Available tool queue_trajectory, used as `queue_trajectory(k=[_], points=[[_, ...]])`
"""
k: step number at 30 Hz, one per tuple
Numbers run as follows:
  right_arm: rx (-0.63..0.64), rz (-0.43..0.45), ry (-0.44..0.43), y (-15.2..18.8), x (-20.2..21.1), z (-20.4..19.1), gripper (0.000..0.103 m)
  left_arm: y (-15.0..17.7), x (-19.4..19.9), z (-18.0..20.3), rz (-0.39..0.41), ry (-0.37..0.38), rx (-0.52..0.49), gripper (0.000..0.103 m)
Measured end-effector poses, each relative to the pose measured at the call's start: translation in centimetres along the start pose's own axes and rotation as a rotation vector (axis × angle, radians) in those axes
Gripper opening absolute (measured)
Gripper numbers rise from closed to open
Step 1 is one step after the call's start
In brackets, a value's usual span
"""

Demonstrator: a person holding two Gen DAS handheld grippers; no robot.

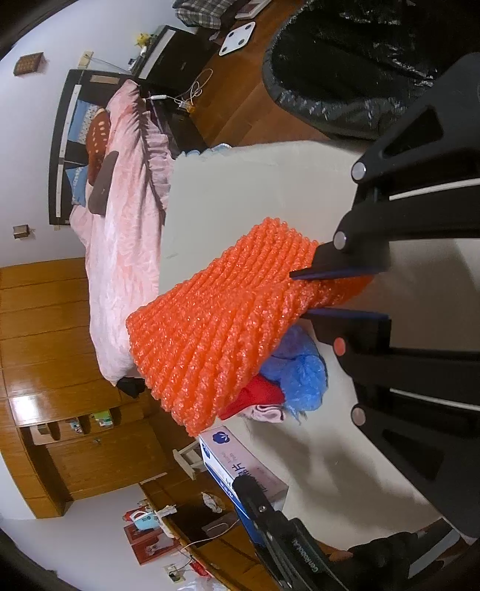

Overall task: Collect trash
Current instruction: 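Grasp the white alcohol wipes box with the left gripper while the right gripper holds the orange net, then move both items over the bin and open both grippers to drop them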

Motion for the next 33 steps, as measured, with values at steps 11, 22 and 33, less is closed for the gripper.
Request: queue_trajectory(k=[11,22,33], points=[[-0.033,0.072,0.022,-1.2,4.6,1.9,0.013,-2.2,3.6,3.9,0.087,0.055,-0.059,0.057],[-0.109,0.134,0.103,-0.9,9.7,7.3,0.013,-4.2,3.8,10.5,0.112,0.167,-0.125,0.057],[-0.226,0.125,0.237,2.9,13.0,15.3,0.013,-3.5,3.9,19.8,0.112,0.306,-0.234,0.057]])
Point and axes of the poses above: each gripper's, at about its wrist camera, not at the fingertips, and x roughly against the way its jaws point, z to its right, y to its underside, the point moved 6 cm from there along -x, roughly the way its jaws point, and after that the axes turned 9 degrees about -z, right-handed, at the moved point
